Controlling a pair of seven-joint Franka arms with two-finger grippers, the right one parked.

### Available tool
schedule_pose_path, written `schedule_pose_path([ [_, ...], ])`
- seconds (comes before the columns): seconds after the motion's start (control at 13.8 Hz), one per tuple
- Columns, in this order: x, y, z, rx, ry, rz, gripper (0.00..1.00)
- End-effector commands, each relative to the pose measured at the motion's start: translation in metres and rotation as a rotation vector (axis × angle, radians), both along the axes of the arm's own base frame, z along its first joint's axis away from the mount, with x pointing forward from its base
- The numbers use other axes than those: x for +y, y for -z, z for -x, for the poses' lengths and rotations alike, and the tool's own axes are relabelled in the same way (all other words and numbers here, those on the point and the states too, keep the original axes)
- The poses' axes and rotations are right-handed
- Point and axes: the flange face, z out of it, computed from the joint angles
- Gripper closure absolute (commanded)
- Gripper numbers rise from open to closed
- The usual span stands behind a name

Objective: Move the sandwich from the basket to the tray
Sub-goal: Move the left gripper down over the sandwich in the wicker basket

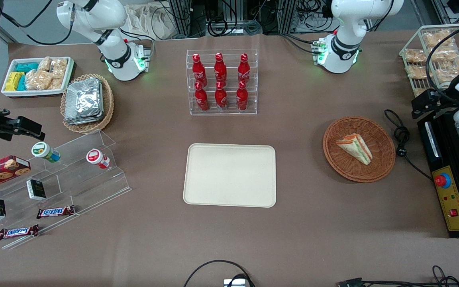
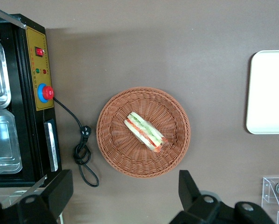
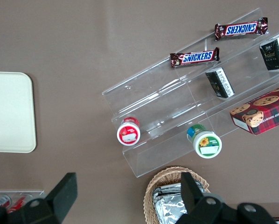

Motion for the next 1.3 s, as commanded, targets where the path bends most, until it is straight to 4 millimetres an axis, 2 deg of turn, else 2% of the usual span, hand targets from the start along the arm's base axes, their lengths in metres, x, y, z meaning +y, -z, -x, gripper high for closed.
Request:
schedule_pose_path([
  [0.0, -0.002, -0.006, -0.003, 0.006, -0.009, 0.008, 0.0],
  [0.22, 0.001, -0.002, -0.003, 0.011, -0.055, 0.005, 0.0],
  [0.43, -0.002, 0.024, -0.003, 0.048, -0.229, -0.008, 0.0],
  [0.58, -0.003, 0.05, -0.006, 0.068, -0.335, -0.001, 0.0],
  [0.72, -0.003, 0.088, -0.002, 0.063, -0.394, -0.003, 0.0],
  [0.94, -0.003, 0.144, 0.013, 0.036, -0.492, -0.001, 0.0],
  [1.23, -0.003, 0.208, 0.03, -0.003, -0.633, 0.007, 0.0],
])
